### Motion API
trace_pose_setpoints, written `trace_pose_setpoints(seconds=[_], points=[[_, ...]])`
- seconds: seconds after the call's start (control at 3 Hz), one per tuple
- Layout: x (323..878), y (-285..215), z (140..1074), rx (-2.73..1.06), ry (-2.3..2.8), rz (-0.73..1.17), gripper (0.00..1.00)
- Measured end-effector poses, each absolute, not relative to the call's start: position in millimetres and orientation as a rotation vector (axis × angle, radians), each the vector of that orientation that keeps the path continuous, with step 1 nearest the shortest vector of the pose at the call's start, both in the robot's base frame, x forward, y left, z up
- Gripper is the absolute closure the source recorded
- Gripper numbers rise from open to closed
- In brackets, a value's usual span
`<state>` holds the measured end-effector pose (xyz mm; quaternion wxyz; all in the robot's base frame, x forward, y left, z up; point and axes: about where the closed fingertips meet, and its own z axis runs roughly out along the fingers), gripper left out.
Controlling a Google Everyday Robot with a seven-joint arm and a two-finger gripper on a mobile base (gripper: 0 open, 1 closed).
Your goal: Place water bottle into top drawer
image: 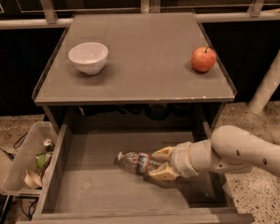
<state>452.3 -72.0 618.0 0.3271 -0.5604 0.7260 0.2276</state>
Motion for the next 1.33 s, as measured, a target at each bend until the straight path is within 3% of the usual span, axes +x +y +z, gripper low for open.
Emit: trace_pose_setpoints(seconds=[1.0, 1.33], points=[[452.3, -71.9, 618.0, -1.468, 1.902, 0.596, 0.12], [452.3, -71.9, 618.0, -1.468, 1.902, 0.596, 0.0]])
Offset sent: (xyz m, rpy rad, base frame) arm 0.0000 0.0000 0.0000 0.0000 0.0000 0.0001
